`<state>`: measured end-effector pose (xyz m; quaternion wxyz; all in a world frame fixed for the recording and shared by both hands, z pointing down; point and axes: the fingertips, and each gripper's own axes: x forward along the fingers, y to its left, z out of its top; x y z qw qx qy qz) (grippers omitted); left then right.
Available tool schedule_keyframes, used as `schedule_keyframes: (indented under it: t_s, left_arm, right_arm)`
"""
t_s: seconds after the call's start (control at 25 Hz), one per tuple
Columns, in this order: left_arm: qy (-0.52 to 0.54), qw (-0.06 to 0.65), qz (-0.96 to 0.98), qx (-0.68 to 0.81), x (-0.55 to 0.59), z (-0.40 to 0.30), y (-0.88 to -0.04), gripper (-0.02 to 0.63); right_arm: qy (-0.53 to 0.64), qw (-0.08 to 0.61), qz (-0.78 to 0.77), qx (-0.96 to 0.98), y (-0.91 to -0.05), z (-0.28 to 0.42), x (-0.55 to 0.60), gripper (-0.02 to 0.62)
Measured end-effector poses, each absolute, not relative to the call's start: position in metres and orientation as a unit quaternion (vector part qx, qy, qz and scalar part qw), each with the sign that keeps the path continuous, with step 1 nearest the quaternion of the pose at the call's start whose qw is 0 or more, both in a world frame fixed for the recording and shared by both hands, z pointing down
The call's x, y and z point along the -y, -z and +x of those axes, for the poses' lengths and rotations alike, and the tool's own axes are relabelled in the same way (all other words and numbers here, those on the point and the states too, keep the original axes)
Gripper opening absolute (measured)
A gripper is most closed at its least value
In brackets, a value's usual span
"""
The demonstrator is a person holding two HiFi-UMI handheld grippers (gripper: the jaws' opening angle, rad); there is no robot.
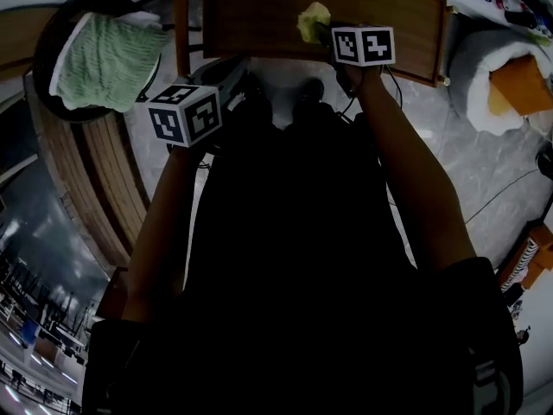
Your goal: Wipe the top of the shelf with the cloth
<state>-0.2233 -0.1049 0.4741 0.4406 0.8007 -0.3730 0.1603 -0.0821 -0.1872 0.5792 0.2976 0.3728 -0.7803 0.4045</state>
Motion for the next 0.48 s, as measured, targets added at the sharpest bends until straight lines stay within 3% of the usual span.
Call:
schedule_keyframes:
  t_s: [0.24,0.48]
  left_arm:
    - [-0.172,0.450,0.785,0.389,0.080,-0.296,-0.478,0.011]
    - [-0.174,0.460,0.769,0.408,0.068,-0.346,-0.488,0.011]
  right_arm:
    - [-0.364,0.335,0.246,0.833,-0.596,-0.247,0.169,0.048]
    - [-0.292,0.427,0.184,0.836,-0.633,-0.325,0.150,0.048]
